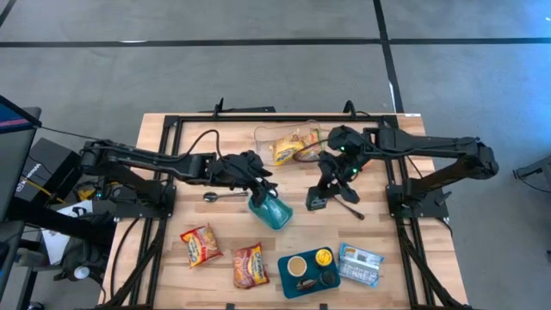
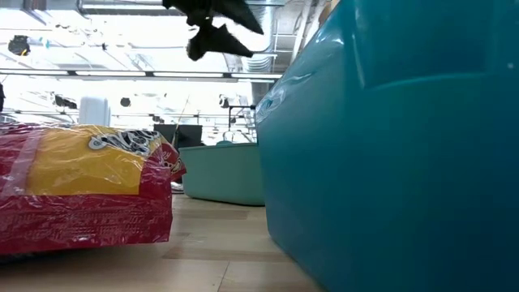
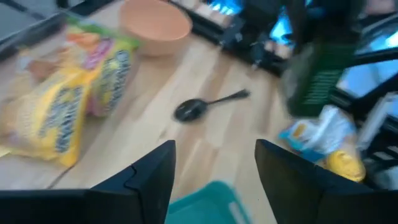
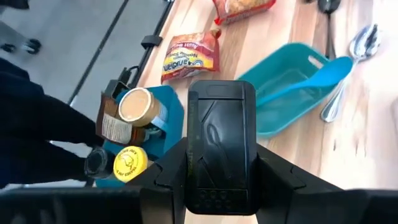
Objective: Pick & Place Food Item
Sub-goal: Put the black seasoning can into the blue bin
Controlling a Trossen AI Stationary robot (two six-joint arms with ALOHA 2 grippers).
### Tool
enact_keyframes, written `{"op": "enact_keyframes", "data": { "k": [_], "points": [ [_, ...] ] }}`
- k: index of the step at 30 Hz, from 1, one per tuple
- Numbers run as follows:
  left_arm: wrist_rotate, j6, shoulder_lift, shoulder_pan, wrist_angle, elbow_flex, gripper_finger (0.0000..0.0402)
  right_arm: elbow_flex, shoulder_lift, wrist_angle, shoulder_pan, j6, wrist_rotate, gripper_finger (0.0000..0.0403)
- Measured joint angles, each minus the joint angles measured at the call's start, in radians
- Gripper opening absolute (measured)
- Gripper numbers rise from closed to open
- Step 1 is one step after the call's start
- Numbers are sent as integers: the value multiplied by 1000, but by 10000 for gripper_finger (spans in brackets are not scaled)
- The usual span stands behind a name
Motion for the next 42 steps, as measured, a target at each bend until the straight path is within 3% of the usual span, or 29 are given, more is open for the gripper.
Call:
{"op": "enact_keyframes", "data": {
  "k": [8, 18, 22, 30, 42],
  "points": [
    [-28, 0, -95, 24, -98, -1, 184, -19, -24, 15, 101, -57, 49, 122],
    [-27, 7, -235, 25, -269, -1, 139, -18, 7, 53, 255, -384, 75, 123],
    [-27, 0, -285, 25, -267, -1, 126, -16, 28, 94, 296, -456, 75, 143],
    [-22, 0, -341, 23, -272, -1, 116, -19, 95, 78, 319, -527, 174, 120],
    [-23, -1, -378, 23, -218, -1, 119, -19, 136, 87, 324, -549, 198, 121]
  ]
}}
